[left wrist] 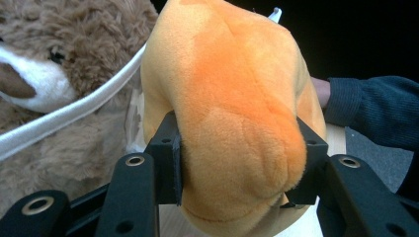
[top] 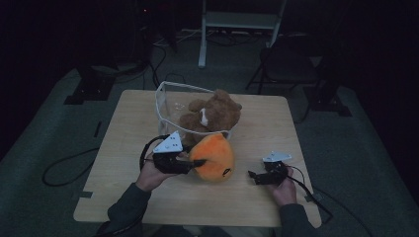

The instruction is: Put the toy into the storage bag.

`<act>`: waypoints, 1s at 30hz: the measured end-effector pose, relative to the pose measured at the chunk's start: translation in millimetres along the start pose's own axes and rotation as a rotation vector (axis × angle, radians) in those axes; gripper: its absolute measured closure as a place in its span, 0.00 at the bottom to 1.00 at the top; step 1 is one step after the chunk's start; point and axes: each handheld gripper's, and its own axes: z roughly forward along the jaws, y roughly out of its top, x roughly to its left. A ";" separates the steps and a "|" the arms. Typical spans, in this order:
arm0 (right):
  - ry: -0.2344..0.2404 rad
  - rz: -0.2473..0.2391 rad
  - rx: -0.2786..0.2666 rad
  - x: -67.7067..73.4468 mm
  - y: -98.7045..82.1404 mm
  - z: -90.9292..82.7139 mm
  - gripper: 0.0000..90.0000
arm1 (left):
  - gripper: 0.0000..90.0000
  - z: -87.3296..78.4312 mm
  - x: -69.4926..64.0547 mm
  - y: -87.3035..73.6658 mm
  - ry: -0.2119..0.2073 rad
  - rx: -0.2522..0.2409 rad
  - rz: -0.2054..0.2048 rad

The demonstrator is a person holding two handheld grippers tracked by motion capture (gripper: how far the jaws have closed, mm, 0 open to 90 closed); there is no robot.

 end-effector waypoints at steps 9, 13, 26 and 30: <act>0.000 0.000 0.001 0.0 0.0 -0.1 0.16 | 0.58 -5.4 1.0 6.8 0.000 -0.026 0.003; 0.000 -0.001 0.002 0.0 0.1 -0.1 0.16 | 0.58 -5.5 1.8 10.1 0.004 -0.029 0.006; 0.000 0.000 0.002 0.0 0.1 -0.1 0.16 | 0.58 -8.4 3.7 20.2 0.010 -0.043 0.027; 0.000 0.000 0.002 0.0 0.1 -0.1 0.16 | 0.58 -10.2 4.2 23.1 0.017 -0.052 0.029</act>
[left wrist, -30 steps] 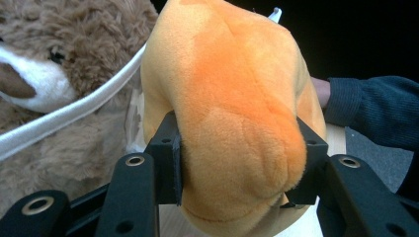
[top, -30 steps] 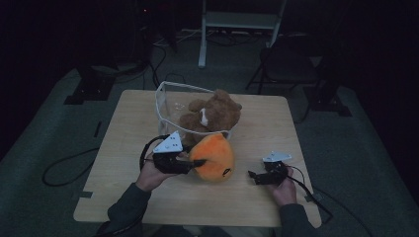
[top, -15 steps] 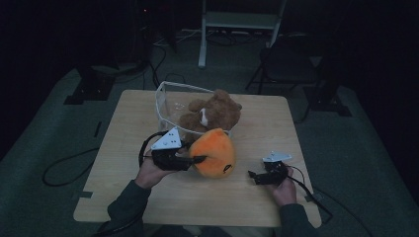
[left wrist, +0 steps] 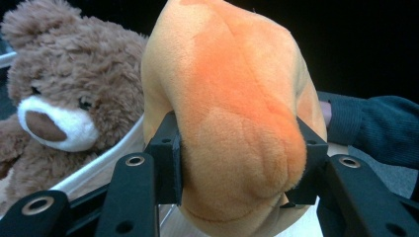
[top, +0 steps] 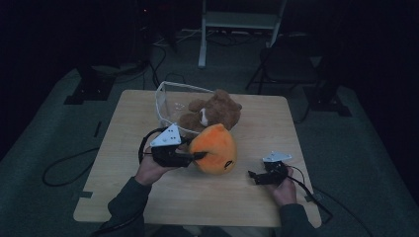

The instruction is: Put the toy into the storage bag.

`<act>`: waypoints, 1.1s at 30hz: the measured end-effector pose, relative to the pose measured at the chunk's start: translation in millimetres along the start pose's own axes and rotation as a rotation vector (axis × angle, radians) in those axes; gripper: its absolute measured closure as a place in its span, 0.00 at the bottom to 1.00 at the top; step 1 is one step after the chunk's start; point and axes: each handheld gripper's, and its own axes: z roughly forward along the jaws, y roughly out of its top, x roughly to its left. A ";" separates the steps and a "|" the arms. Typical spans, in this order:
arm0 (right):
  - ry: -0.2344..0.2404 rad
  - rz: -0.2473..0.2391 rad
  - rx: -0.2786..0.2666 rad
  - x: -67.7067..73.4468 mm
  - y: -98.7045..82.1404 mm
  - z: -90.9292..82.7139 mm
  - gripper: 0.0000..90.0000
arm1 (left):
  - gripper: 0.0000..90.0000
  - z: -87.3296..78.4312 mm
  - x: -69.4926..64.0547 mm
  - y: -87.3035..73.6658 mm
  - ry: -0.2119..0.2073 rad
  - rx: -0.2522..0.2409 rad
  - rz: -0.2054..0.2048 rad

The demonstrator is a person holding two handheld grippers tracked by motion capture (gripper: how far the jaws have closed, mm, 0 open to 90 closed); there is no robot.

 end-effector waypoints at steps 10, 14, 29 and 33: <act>0.000 0.000 0.000 0.0 0.0 0.0 0.16 | 0.58 -5.6 4.4 6.4 0.010 -0.016 0.002; 0.000 0.000 -0.001 0.0 0.0 0.0 0.16 | 0.58 -8.2 5.3 10.3 0.016 -0.020 0.011; 0.000 0.000 0.000 0.0 0.0 0.0 0.16 | 0.58 -13.5 9.5 20.0 0.026 -0.053 0.014; 0.000 0.000 -0.001 0.0 0.0 0.0 0.16 | 0.58 -14.8 10.9 22.3 0.027 -0.057 0.017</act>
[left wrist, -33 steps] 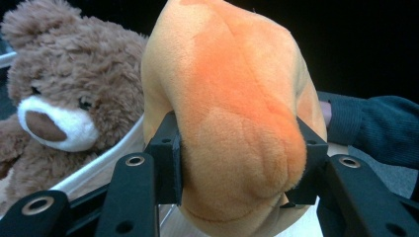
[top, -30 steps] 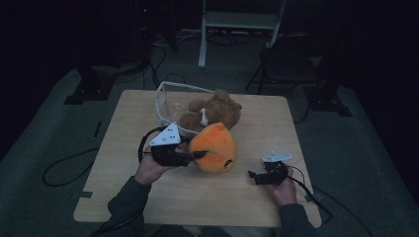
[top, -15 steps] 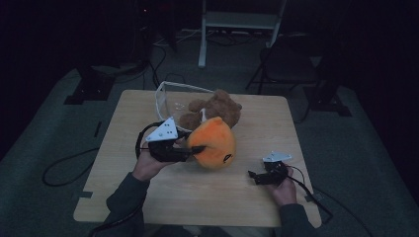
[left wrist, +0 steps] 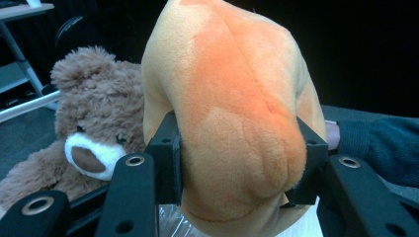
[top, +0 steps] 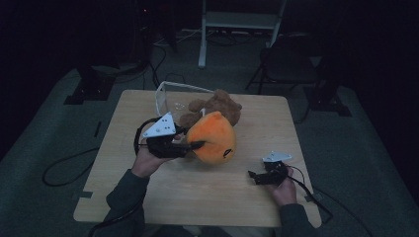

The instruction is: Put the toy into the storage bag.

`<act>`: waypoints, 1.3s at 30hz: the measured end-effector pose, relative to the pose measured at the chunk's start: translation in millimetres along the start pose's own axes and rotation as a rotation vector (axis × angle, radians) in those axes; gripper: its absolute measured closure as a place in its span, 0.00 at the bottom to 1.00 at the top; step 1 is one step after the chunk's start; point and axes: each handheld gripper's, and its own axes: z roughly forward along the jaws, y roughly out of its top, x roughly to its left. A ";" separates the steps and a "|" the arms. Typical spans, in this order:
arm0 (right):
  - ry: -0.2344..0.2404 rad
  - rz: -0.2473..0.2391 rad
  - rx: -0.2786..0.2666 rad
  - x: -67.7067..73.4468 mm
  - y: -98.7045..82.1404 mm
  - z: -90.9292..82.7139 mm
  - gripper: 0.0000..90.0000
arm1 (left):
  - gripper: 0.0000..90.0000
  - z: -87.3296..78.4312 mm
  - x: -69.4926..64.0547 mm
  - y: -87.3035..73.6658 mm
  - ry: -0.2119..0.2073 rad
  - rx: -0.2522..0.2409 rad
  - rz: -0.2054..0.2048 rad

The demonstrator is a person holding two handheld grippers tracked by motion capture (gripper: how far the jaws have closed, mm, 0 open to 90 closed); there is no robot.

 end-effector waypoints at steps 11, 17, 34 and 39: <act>-0.001 -0.001 0.000 0.0 0.0 0.0 0.16 | 0.58 -3.8 2.5 5.2 0.007 -0.013 0.005; -0.001 0.000 0.001 0.0 0.0 0.0 0.16 | 0.58 -5.9 3.0 9.5 0.011 -0.016 0.012; 0.000 0.000 0.002 0.0 0.0 -0.1 0.16 | 0.58 -9.9 4.4 23.1 0.018 -0.036 0.033; 0.000 0.000 0.002 0.0 0.0 -0.1 0.16 | 0.58 -10.8 6.5 26.1 0.019 -0.042 0.033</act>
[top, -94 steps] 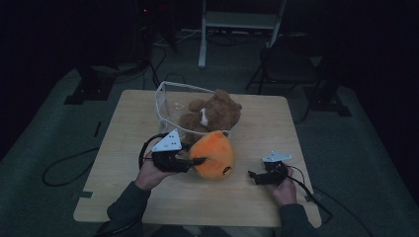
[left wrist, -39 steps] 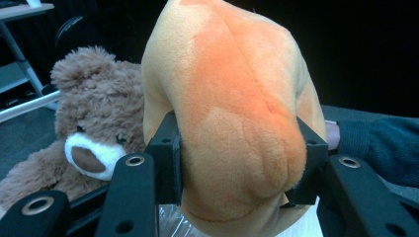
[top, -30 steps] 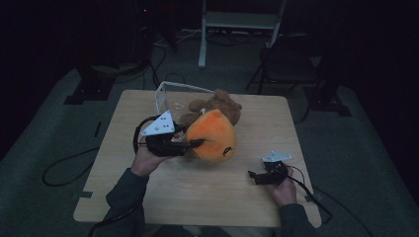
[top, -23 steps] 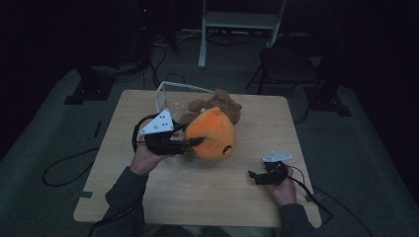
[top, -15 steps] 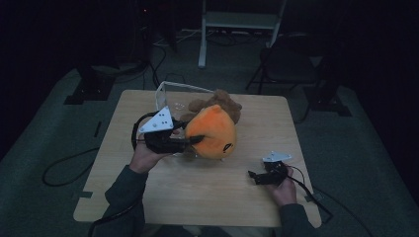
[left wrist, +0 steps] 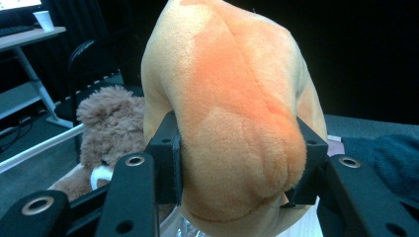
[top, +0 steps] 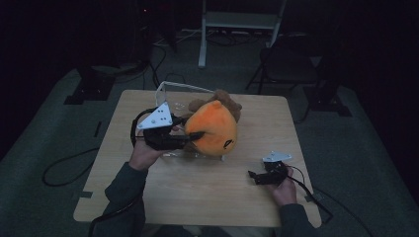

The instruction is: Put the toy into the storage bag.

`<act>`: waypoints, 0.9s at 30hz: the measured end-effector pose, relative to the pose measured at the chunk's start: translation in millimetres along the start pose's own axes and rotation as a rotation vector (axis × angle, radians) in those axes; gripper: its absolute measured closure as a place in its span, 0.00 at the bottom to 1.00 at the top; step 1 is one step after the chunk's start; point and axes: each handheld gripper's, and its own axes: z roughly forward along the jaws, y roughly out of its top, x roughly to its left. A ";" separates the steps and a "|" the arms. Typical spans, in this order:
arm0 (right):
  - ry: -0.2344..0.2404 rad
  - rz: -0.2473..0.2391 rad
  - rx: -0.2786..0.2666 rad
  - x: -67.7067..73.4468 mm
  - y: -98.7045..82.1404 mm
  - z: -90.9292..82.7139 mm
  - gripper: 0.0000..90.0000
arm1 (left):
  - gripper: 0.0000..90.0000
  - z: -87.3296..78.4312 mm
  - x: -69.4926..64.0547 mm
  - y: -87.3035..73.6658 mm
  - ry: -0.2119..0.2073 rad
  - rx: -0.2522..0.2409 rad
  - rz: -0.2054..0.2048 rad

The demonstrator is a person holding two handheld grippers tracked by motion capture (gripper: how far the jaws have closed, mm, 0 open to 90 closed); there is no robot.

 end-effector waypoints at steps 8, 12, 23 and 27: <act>0.000 -0.001 -0.001 -0.1 0.0 0.0 0.16 | 0.58 -2.2 3.2 5.5 0.006 -0.012 0.000; 0.000 0.000 0.000 0.0 0.0 0.0 0.16 | 0.58 -3.2 5.4 6.9 0.010 -0.011 0.001; 0.000 0.000 0.000 0.0 0.0 0.0 0.16 | 0.58 -9.0 11.5 12.4 0.030 -0.018 0.000; 0.000 0.001 0.000 0.0 0.0 0.1 0.16 | 0.58 -10.8 13.7 15.0 0.037 -0.021 0.003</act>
